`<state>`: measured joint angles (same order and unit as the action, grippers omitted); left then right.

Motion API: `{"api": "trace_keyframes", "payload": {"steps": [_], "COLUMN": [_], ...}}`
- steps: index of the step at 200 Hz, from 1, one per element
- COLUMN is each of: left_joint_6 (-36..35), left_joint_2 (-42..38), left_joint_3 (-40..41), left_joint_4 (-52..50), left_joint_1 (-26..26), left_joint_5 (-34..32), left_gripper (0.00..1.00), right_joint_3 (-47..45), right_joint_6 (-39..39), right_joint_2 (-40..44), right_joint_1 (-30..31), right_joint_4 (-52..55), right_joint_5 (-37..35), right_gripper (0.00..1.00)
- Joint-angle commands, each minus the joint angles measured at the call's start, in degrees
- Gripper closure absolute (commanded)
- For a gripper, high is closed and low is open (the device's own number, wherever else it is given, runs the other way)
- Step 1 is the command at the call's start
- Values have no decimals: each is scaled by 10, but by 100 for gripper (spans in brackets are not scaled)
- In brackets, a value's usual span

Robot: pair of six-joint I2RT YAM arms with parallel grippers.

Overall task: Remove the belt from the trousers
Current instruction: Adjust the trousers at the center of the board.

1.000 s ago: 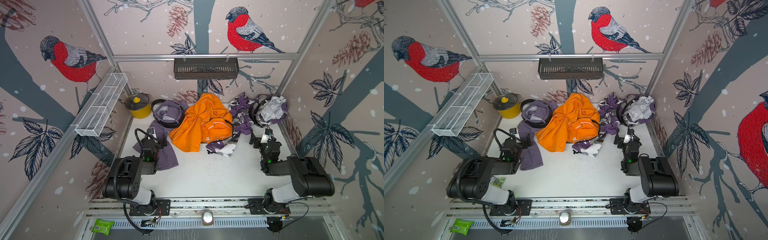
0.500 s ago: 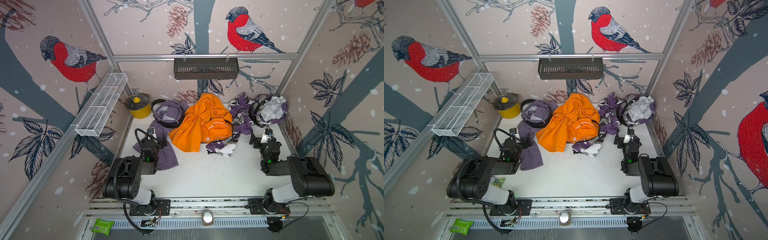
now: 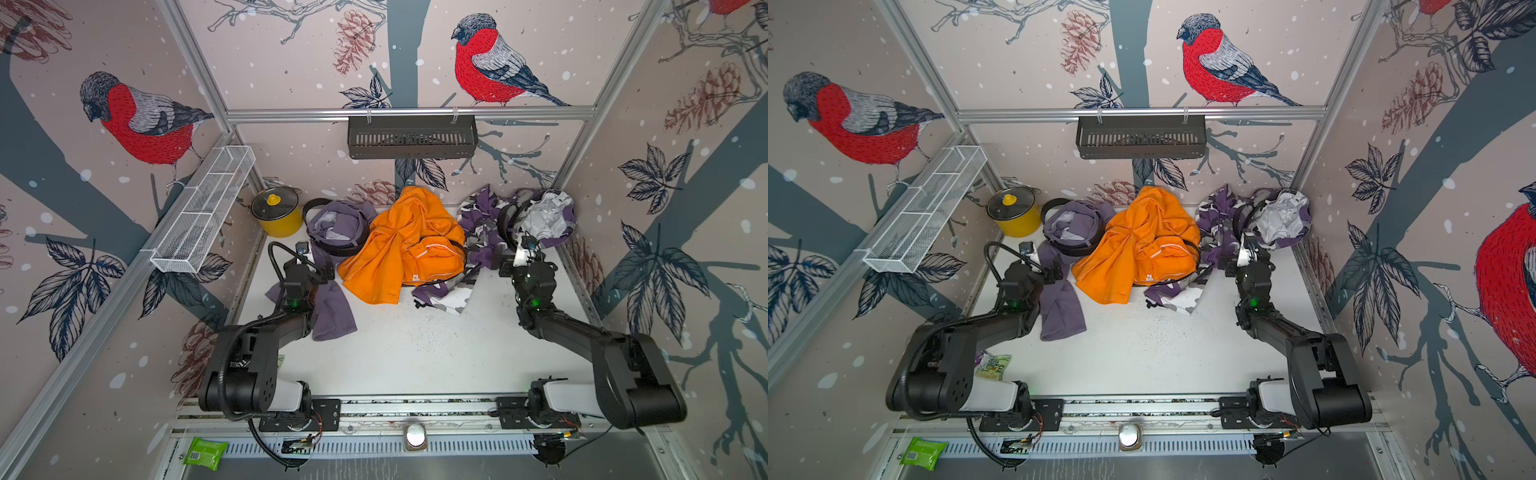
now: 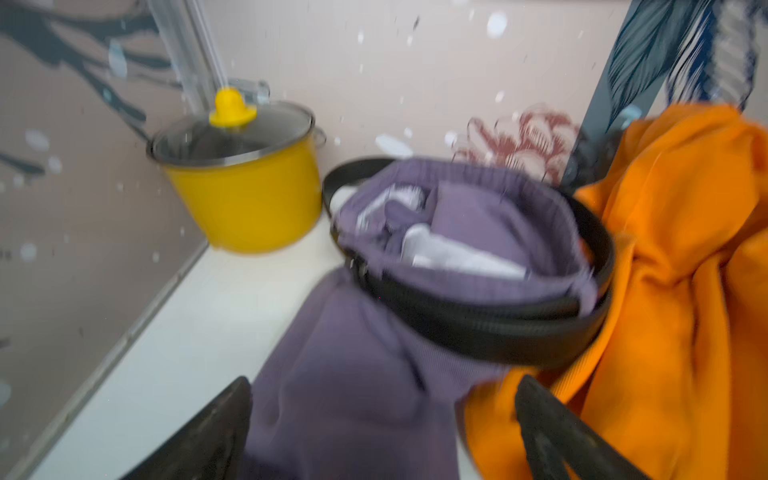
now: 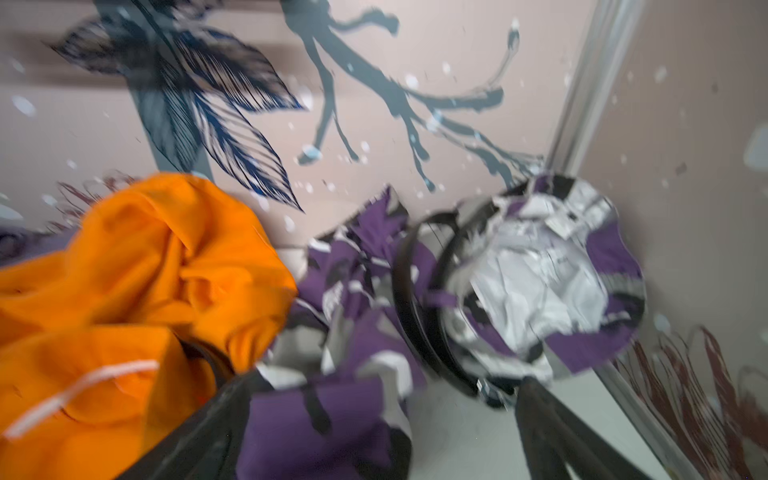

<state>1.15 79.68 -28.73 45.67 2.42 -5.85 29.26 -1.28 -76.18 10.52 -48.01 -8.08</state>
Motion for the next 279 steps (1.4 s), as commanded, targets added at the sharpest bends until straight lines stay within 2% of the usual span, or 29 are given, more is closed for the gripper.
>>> {"api": "trace_keyframes", "payload": {"steps": [1,32,58,80,102,124,153,179,214,257,279], "left_joint_6": [24,59,87,103,108,100,76,57,28,31,30], "left_joint_2": [-23,-37,-15,5,23,49,98,144,216,321,392], "left_joint_3": [-44,-88,-130,-161,-195,-236,-298,-341,-411,-506,-574], "left_joint_4": [-137,-191,-243,-281,-313,-343,-381,-402,-437,-467,-519], "left_joint_1": [6,27,33,33,33,33,46,67,105,113,113], "left_joint_5": [15,28,38,36,40,57,83,103,91,51,59], "left_gripper": [3,3,3,3,3,3,3,3,3,3,3], "right_joint_3": [89,272,486,644,680,641,559,545,569,594,586], "right_joint_6": [-3,-29,-46,-65,-99,-110,-107,-88,-67,-83,-92], "right_joint_2": [-37,-201,-379,-510,-559,-560,-512,-491,-475,-383,-329], "right_joint_1": [54,170,234,242,203,143,55,6,16,56,63], "right_joint_4": [207,367,519,654,722,761,753,749,752,766,777], "right_joint_5": [-46,-37,2,-22,-6,-20,-55,-59,-41,36,50], "right_gripper": [1,0,0,1,0,1,1,0,0,0,1]}}
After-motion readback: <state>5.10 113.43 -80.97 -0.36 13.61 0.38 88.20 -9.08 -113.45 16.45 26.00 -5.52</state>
